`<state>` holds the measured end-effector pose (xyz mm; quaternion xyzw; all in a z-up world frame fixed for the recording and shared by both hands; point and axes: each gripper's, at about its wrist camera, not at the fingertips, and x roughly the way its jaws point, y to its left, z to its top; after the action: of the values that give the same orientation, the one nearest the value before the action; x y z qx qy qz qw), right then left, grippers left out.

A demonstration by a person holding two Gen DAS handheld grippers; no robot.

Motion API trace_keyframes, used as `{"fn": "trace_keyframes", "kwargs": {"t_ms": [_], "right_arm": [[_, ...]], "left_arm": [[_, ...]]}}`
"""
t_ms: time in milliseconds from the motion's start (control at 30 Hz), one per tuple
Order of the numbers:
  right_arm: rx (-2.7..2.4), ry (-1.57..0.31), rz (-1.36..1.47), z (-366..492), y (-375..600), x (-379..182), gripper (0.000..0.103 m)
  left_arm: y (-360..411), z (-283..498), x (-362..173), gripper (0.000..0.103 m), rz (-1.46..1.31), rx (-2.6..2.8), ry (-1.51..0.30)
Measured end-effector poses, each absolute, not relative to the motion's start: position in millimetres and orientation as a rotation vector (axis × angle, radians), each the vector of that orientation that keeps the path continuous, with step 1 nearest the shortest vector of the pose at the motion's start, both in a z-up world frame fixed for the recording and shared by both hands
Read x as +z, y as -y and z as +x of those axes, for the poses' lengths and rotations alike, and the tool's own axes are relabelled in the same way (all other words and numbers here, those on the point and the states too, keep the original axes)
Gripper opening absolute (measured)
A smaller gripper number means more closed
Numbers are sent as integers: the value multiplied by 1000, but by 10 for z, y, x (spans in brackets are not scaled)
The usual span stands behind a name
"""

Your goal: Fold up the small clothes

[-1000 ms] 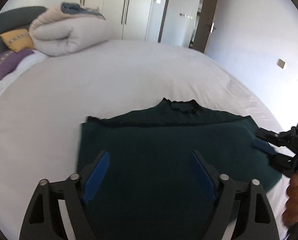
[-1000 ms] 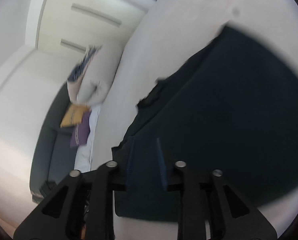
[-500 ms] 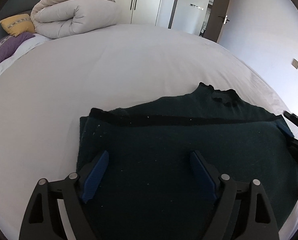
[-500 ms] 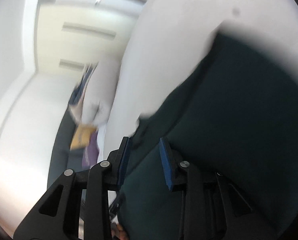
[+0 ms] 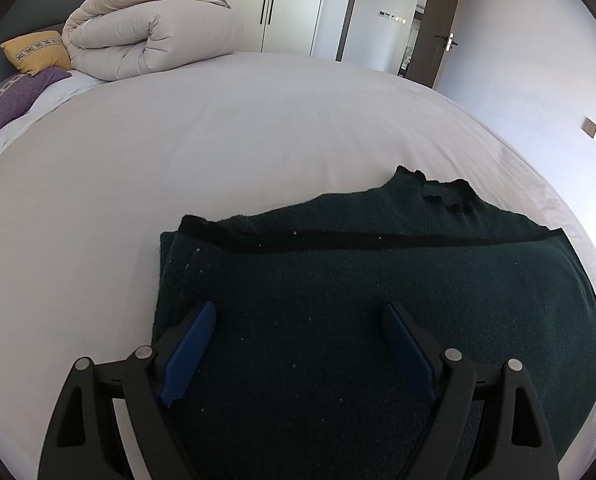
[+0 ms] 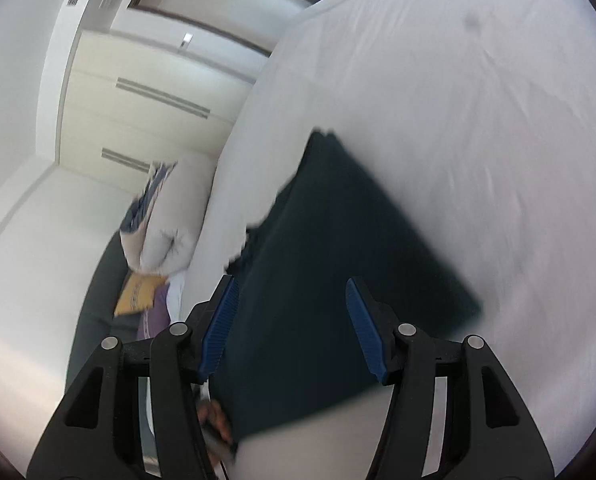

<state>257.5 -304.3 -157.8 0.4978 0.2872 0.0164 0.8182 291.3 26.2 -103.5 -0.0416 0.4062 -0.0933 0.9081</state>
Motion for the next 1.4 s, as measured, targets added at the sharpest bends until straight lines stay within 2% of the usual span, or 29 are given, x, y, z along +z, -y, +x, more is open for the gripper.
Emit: {"fn": "trace_keyframes", "kwargs": {"t_ms": [100,267,467,700,800,900,1100,1167,1233,1267,1300,1333,1400], "right_arm": [[53,-655,1018,2143,2989,-1537,56],[105,-728,890,1930,2610,-1406,56],[184,-758,838,1791,2354,-1149,56],[273,-830,786,1747,1987,-973,56],[307,-854,745,1869,1791,-912,56],[336,-870,723,1987,1651,-833,56],[383,-890,706,2197,1432,-682,56],[395,-905,703,2304,1332,-677,56],[413,-919,694,2432,1206,-675,56],[422,-929,684,2511,1122,-670,56],[434,-938,677,2568,1065,-667,56],[444,-954,668,2654,994,-671,56],[457,-987,661,2818,887,-701,56]], "left_arm": [[-273,2909,-1016,89,-99,-201,-842],[-463,2647,-817,90,-152,-189,-846],[-1063,2147,-668,97,-279,-157,-872],[-1517,2061,-1052,87,-626,-356,-1094],[-1525,2139,-1116,87,-688,-390,-1130],[-1474,2248,-1197,82,-754,-431,-1185],[-1203,2318,-1277,80,-763,-498,-1255],[-1149,2330,-1327,68,-821,-543,-1283],[-1108,2341,-1446,39,-900,-578,-1309],[-1131,2324,-1491,33,-918,-568,-1307],[-1158,2313,-1543,19,-940,-556,-1298],[-1197,2293,-1585,15,-965,-551,-1288],[-1269,2259,-1647,14,-1031,-562,-1254]]}}
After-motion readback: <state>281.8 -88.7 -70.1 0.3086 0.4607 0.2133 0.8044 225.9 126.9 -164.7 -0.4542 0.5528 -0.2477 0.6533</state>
